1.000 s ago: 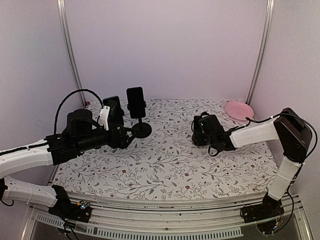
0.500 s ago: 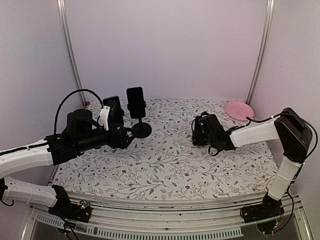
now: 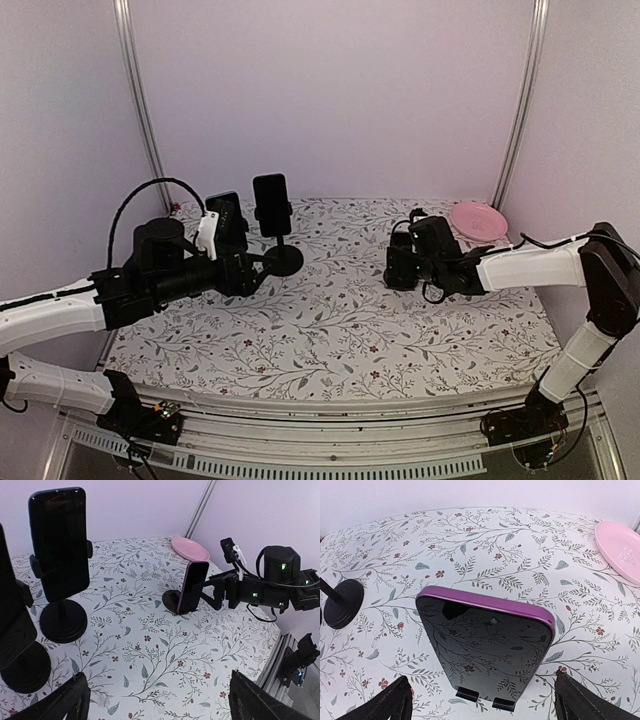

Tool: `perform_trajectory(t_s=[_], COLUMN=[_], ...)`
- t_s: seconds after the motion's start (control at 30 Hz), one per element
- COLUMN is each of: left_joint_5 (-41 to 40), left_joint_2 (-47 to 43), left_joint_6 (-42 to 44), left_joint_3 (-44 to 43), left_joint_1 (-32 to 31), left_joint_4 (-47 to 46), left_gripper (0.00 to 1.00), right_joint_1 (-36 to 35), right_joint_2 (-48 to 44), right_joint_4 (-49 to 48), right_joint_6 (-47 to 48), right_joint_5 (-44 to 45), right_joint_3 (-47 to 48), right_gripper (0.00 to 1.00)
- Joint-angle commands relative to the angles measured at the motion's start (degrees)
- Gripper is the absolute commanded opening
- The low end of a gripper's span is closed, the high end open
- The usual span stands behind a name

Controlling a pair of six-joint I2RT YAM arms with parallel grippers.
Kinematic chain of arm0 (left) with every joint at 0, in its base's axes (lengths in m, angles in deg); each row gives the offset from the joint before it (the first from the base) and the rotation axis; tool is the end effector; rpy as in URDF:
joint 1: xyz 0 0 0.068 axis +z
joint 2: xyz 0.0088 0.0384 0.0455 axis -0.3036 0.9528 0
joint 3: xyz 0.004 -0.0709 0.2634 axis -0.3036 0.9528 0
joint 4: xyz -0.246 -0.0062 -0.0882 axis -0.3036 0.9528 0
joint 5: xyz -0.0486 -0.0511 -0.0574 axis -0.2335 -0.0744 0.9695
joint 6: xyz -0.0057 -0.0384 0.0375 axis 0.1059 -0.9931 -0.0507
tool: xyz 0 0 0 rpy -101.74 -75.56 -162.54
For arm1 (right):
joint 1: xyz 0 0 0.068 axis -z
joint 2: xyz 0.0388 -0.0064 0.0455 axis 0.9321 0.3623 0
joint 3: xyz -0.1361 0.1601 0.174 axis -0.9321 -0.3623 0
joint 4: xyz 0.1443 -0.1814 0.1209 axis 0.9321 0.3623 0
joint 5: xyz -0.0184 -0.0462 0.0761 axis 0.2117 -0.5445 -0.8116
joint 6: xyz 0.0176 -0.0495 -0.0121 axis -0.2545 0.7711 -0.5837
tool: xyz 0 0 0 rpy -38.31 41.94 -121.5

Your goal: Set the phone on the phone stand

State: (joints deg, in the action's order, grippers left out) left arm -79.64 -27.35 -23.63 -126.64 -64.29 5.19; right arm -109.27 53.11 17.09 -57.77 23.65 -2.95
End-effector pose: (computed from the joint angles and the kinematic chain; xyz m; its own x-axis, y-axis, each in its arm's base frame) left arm 0.1650 -0.1731 0.2829 -0.4655 -0.0848 -0.8810 0.5705 0.7323 -0.3719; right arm 0.2749 0.2141 0.1962 -0.5461 -0.0349 -0.8370 -0.1274 0.9910 0.0418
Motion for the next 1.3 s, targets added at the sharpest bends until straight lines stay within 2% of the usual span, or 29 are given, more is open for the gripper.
perform_trajectory(t_s=[0.0,0.37,0.6,0.7,0.8,0.9,1.0,1.1,1.27], left_joint_5=[-1.74,-5.16,-12.23,-15.85,-16.03,-15.98,-15.74,-11.95,-12.26], left_joint_2=[-1.34,-4.23,-6.89,-8.98,-12.02,-14.38,-15.20,-14.70,-12.74], left_joint_6=[0.11,-0.69,-3.06,-5.45,-6.64,-7.11,-8.21,-8.41,-11.35], left_joint_3=[0.32,2.15,2.52,2.87,4.15,4.66,4.44,3.98,2.85], left_joint_1=[-0.69,-0.50,0.34,2.74,5.52,9.13,14.00,19.66,27.35], left_joint_4=[-1.06,-0.50,2.83,5.61,6.85,8.78,11.00,11.63,14.59], left_gripper=[0.97,0.97,0.97,0.97,0.97,0.97,0.97,0.97,0.97], right_joint_1=[-0.42,-0.44,2.19,6.90,10.29,16.00,21.35,25.20,29.06], right_joint_2=[-3.98,-15.46,-23.09,-26.83,-31.40,-34.41,-34.70,-33.16,-31.80], right_joint_4=[0.77,0.37,1.30,1.54,0.73,0.63,0.76,0.11,-7.79], right_joint_6=[-0.98,-0.66,0.86,0.93,1.36,1.39,2.15,3.05,6.52], right_joint_5=[-1.57,-3.36,-2.55,-5.43,-5.56,-9.45,-11.31,-12.04,-11.37], right_joint_3=[-2.49,-8.16,-11.43,-13.71,-16.35,-17.38,-17.17,-16.83,-19.52], right_gripper=[0.99,0.99,0.99,0.99,0.99,0.99,0.99,0.99,0.99])
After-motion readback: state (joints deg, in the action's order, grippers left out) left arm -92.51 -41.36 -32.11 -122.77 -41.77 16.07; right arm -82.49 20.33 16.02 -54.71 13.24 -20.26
